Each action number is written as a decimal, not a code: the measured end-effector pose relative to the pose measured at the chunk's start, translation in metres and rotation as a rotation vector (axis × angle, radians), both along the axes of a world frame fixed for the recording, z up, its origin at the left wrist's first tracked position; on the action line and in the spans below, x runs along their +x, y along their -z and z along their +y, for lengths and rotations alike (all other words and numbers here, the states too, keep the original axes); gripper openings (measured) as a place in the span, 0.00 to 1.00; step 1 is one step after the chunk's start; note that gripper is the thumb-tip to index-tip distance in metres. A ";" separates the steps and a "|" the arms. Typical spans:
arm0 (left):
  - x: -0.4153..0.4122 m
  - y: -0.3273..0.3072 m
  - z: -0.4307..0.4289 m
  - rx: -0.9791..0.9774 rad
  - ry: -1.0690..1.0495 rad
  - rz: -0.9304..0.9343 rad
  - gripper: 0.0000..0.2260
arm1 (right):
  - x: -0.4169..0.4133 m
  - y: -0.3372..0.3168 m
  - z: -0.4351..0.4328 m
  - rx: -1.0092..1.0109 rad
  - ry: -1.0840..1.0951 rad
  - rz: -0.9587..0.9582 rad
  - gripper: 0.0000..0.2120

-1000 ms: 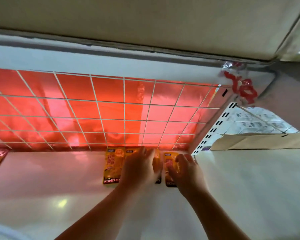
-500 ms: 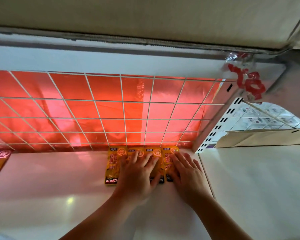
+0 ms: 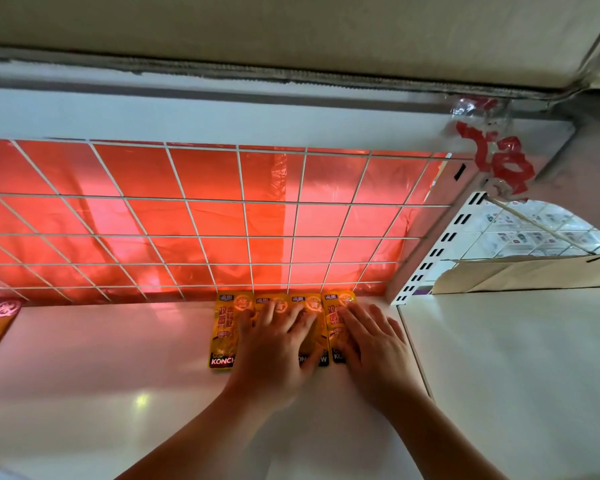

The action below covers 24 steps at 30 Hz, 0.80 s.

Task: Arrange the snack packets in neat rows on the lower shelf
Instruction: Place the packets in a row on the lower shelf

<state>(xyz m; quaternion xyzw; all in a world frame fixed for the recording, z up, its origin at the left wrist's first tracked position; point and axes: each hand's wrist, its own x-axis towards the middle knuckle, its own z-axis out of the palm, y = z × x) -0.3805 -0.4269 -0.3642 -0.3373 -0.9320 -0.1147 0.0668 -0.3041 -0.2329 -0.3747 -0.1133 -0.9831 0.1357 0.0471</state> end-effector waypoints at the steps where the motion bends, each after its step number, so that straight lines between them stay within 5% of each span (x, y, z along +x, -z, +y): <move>1: 0.000 0.000 0.000 0.003 0.000 0.004 0.26 | 0.000 -0.001 0.000 -0.001 0.000 0.001 0.29; 14: 0.011 -0.025 -0.011 0.131 0.035 0.005 0.26 | 0.009 -0.040 -0.018 -0.185 0.034 0.217 0.23; 24: 0.022 -0.179 -0.013 0.537 0.331 0.137 0.22 | 0.037 -0.195 -0.071 -0.375 0.112 0.673 0.17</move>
